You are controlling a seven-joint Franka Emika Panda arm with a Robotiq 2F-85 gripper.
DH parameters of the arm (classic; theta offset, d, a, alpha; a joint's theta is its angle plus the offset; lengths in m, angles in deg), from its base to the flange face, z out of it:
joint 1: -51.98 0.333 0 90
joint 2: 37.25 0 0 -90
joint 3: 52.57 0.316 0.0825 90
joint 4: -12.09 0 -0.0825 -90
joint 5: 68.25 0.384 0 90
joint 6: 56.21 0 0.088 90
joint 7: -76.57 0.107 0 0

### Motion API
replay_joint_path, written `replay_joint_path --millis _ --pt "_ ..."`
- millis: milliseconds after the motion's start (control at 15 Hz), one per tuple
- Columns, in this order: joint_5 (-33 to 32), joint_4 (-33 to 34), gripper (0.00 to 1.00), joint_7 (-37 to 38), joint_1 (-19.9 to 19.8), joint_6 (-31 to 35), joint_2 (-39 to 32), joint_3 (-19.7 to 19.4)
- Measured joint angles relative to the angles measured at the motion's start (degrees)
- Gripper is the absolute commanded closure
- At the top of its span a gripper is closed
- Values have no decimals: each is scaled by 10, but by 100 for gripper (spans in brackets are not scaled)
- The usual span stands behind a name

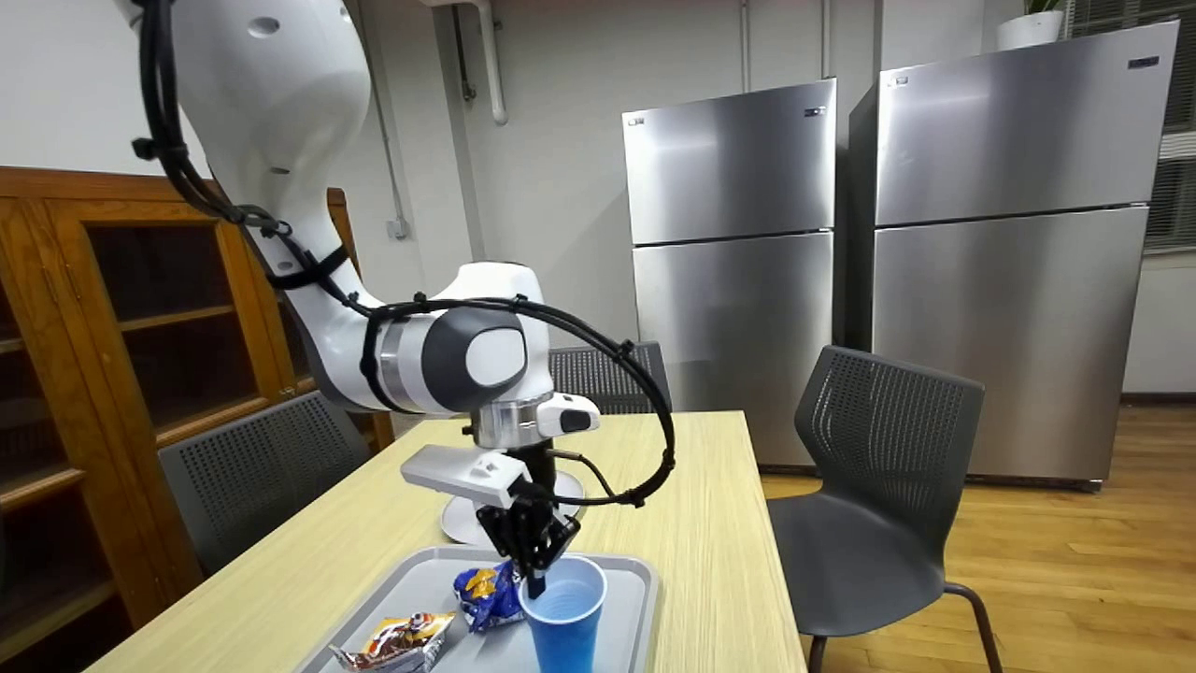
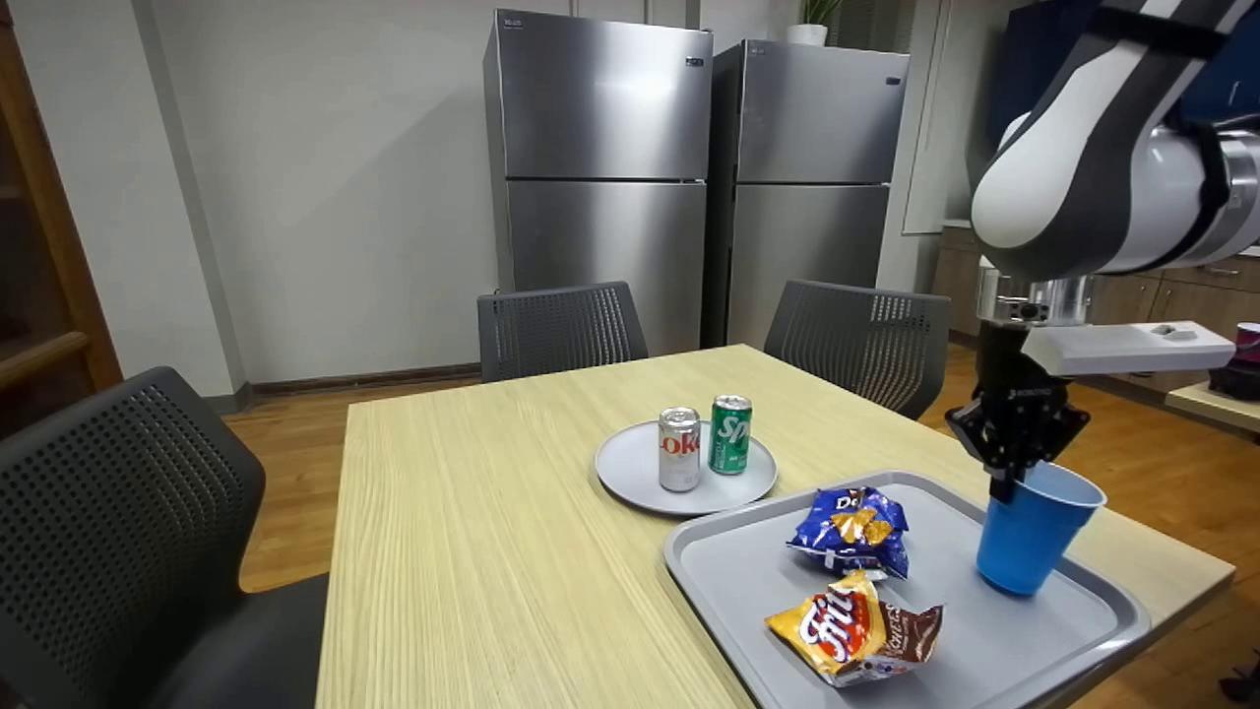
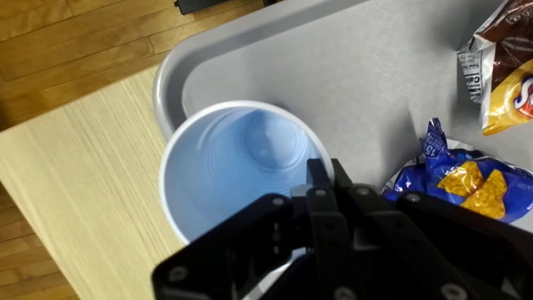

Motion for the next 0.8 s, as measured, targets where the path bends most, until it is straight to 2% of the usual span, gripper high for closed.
replay_joint_path --millis 467,800 --pt "-88 39 99 60 -21 -50 20 -39" --pt "-103 65 99 78 -43 -82 23 -50"
